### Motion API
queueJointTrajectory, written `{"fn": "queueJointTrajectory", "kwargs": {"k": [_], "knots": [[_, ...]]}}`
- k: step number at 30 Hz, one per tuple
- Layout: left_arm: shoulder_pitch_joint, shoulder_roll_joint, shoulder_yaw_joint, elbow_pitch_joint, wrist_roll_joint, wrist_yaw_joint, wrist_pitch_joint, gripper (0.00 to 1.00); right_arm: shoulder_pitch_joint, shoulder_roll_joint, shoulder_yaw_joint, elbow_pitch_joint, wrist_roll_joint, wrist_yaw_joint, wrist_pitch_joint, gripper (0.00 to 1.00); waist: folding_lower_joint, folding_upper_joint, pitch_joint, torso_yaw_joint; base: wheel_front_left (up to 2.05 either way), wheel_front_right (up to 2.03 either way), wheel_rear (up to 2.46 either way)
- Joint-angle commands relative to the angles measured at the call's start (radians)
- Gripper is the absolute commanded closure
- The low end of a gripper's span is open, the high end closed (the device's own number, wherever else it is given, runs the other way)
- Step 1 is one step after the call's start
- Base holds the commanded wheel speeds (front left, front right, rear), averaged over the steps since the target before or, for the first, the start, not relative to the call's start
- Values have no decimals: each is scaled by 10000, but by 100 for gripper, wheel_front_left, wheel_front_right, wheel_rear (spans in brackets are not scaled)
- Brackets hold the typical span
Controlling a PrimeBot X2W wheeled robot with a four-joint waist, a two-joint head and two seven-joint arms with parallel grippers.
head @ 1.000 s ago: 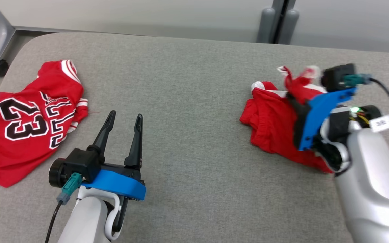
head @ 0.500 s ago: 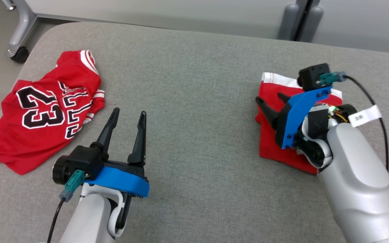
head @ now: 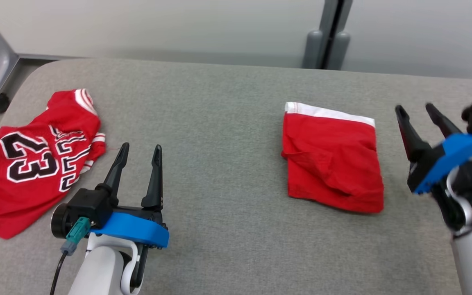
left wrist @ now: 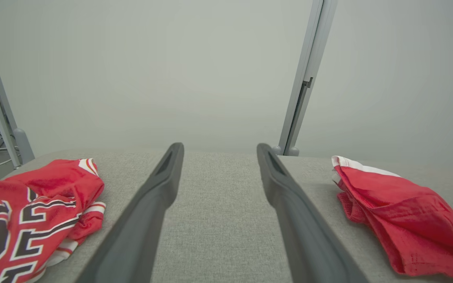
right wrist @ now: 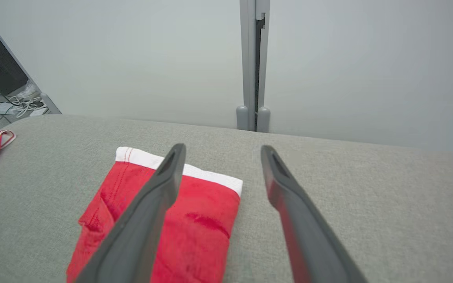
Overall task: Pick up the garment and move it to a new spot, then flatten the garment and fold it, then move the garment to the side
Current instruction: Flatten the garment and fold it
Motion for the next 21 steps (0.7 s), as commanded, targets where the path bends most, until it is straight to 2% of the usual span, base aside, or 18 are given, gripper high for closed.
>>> {"fn": "queueJointTrajectory", "kwargs": {"k": [1,7,13,14,15,16,17,21], "knots": [[153,46,54,-46,37,-32,-46,0,474,43,-123,-228,-266,5,-242,0,0,0,-160,-203,0,0,0],[359,87,303,-178,86,-5,-46,0,1645,530,-17,-423,-862,5,-833,0,0,0,-185,-575,0,0,0],[204,133,283,-199,176,-13,-46,0,1170,1061,815,496,-1376,5,-1191,0,0,0,37,-582,0,0,0],[146,144,253,-184,200,-14,-46,0,1048,1128,991,760,-1460,5,-1160,25,0,0,79,-549,0,0,0],[86,155,232,-164,199,-15,-46,0,929,1196,1209,1005,-1552,5,-1153,57,0,0,114,-512,0,0,0],[27,153,206,-145,213,-17,-46,0,788,1267,1400,1248,-1621,5,-1207,96,0,0,151,-467,0,0,0],[-15,158,194,-124,224,-18,-46,0,634,1318,1612,1514,-1722,5,-1224,100,0,0,173,-433,0,0,0],[-124,169,137,-85,230,-23,-46,0,117,1560,2585,2416,-1868,5,-1290,100,0,0,229,-316,0,0,0]]}}
